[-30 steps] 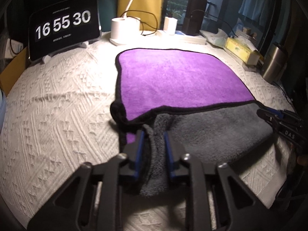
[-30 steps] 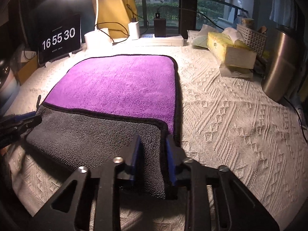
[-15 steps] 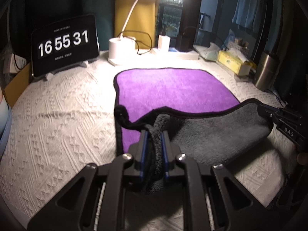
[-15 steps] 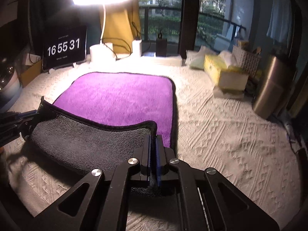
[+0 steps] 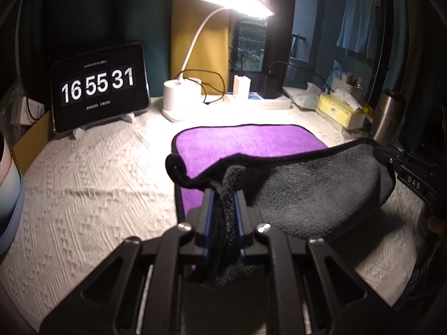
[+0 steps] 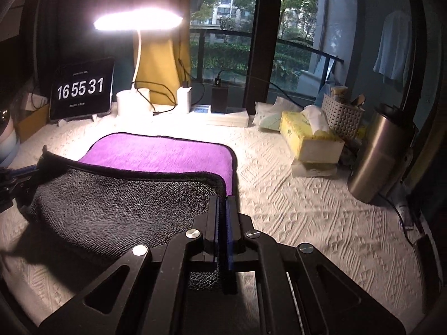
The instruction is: Fold towel
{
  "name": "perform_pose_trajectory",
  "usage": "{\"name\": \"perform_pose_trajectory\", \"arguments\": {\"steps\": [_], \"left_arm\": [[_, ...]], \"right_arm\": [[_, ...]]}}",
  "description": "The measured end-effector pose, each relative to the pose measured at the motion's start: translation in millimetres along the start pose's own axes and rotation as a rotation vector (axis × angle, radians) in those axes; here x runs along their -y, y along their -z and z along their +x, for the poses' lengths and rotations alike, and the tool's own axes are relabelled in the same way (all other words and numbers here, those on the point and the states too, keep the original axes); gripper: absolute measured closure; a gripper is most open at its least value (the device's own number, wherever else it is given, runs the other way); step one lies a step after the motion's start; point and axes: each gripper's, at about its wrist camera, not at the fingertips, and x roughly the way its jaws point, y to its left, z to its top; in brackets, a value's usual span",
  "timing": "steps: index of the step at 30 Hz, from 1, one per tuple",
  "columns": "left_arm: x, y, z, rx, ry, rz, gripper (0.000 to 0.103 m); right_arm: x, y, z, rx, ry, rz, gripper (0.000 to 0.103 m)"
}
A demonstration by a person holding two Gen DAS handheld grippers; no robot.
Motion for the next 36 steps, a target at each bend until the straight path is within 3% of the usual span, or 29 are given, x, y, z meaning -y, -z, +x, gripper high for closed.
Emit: {"name": "perform_pose_trajectory", "arguments": {"steps": [18, 36], "left_arm": [[-11, -39, 20, 0.073, -0.006, 0.014, 0.089], [-25, -75, 76, 0.054, -0.011, 0.042, 0.089]], "right_arm": [[1, -39, 20, 0.063, 0.037, -0.038, 0.098], [1, -76, 73, 0.053, 0.061, -0.063, 0.098]]}}
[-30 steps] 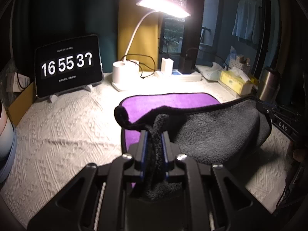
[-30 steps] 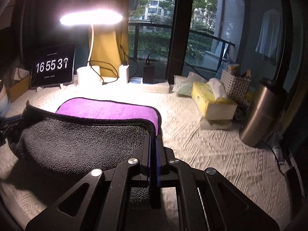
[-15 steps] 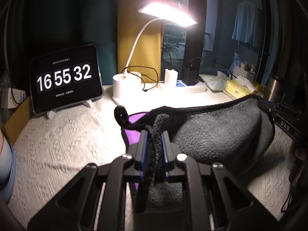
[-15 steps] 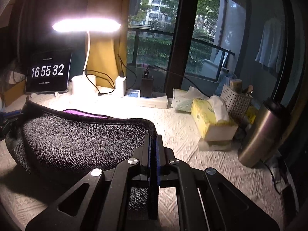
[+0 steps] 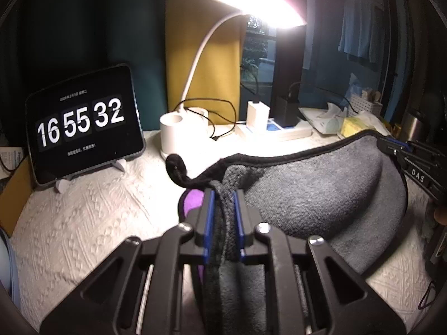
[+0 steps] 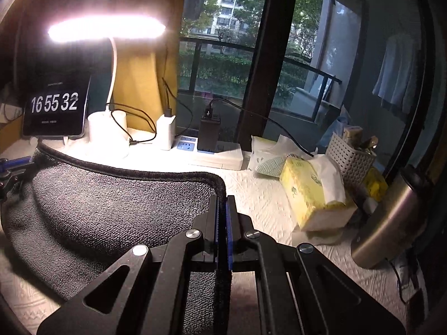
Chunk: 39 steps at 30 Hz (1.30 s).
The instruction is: Fold towel
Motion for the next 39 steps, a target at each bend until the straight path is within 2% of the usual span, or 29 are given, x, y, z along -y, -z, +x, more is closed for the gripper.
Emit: {"name": "perform_pose_trajectory", "arguments": {"steps": [9, 18, 24, 29, 35, 39], "left_arm": [[-5, -7, 31, -0.037, -0.016, 0.027, 0.088], [-5, 1, 63, -0.102, -0.024, 0.038, 0.088], [-10, 4, 86, -0.182, -0.01, 0.0, 0.088], [-16, 4, 106, -0.273, 0.013, -0.032, 0.085], [-14, 2, 109, -0.28, -0.003, -0.023, 0.079], [-24, 1, 107, -0.274, -0.003, -0.075, 0.066]], "right_arm": [[-2, -4, 31, -0.027, 0.0, -0.002, 0.098], [0, 5, 64, -0.091, -0.006, 0.016, 0.098], [-1, 11, 83, -0.151, -0.009, 0.02, 0.098], [-2, 12, 98, -0.216, -0.01, 0.011, 0.098], [-6, 15, 111, -0.286, -0.005, -0.007, 0.098], [-5, 17, 116, -0.301, -0.002, -0.004, 0.098]]}}
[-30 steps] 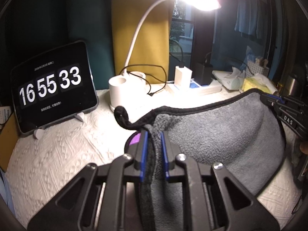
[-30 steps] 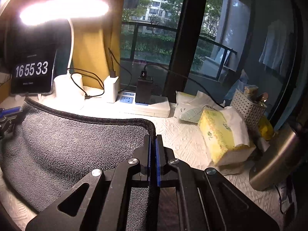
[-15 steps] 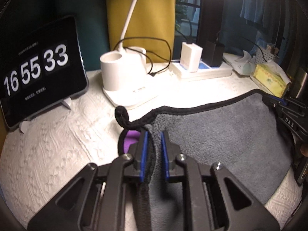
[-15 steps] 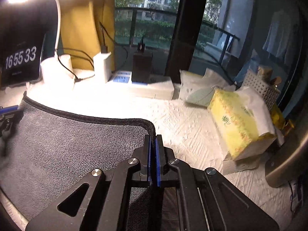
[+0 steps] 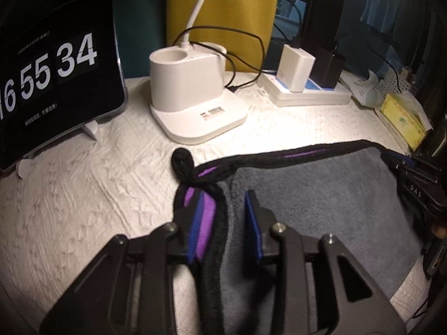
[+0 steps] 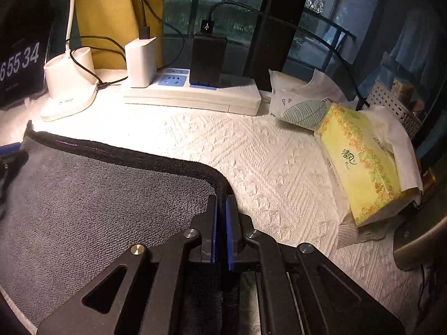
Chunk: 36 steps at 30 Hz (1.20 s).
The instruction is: Fold towel
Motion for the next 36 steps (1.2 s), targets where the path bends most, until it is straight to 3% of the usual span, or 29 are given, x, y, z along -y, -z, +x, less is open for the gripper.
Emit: {"name": "perform_pose_trajectory", "arguments": {"steps": [5, 7, 8, 14, 16, 36], "left_arm": [[-6, -1, -11, 0.037, -0.044, -0.012, 0.053], [-9, -2, -13, 0.045, -0.056, -0.021, 0.035], [-11, -2, -14, 0.051, -0.066, -0.026, 0.033], [-9, 0, -24, 0.034, -0.066, -0.026, 0.032], [-8, 0, -31, 0.045, -0.072, -0.022, 0.031], [10, 26, -92, 0.121, -0.031, -0.03, 0.025]], "right_arm": [[1, 0, 1, -0.004, 0.0, 0.0, 0.094], [1, 0, -1, -0.01, -0.001, 0.003, 0.093], [2, -1, -1, -0.007, -0.002, 0.005, 0.092], [6, 0, -10, 0.023, 0.005, 0.033, 0.054], [4, 1, -17, 0.032, -0.005, 0.031, 0.05], [-6, 20, -87, 0.113, -0.062, 0.038, 0.05]]}}
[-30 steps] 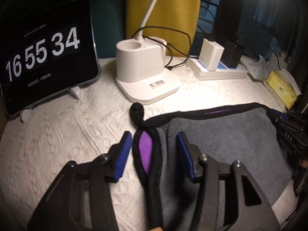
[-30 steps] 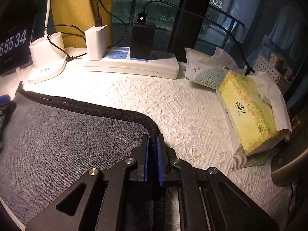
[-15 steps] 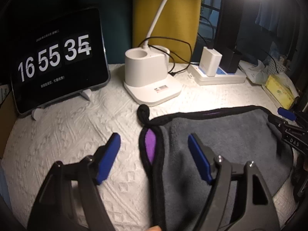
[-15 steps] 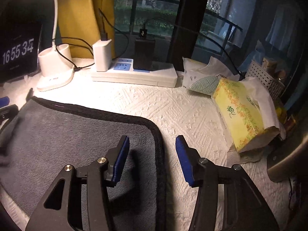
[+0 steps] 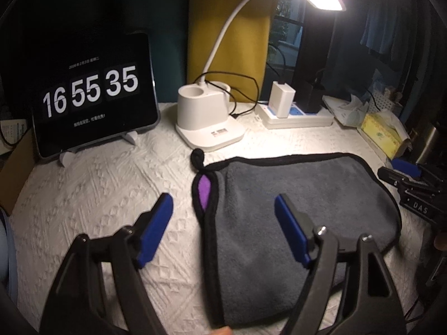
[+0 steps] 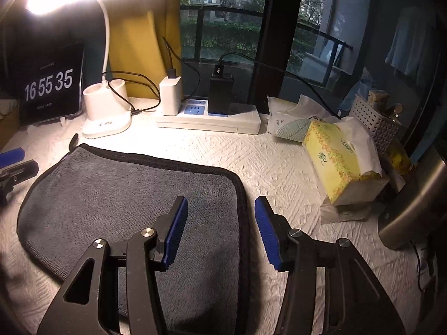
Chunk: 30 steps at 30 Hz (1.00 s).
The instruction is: Fold towel
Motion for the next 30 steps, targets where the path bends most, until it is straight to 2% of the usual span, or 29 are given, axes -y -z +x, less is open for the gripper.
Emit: {"name": "perform_pose_trajectory", "arguments": {"steps": [3, 12, 22, 30], "left_arm": [[2, 2, -10, 0.013, 0.022, -0.013, 0.014], [12, 9, -43, 0.059, 0.047, -0.021, 0.008], [25, 28, -72, 0.085, 0.064, -0.005, 0.008], [34, 41, -93, 0.135, 0.038, 0.017, 0.008]], "right_arm": [[-1, 4, -10, 0.009, -0.01, 0.004, 0.05], [-5, 11, -40, 0.038, -0.03, 0.004, 0.05], [-7, 24, -74, 0.071, -0.043, 0.012, 0.05], [-9, 35, -89, 0.076, -0.05, 0.004, 0.05]]}}
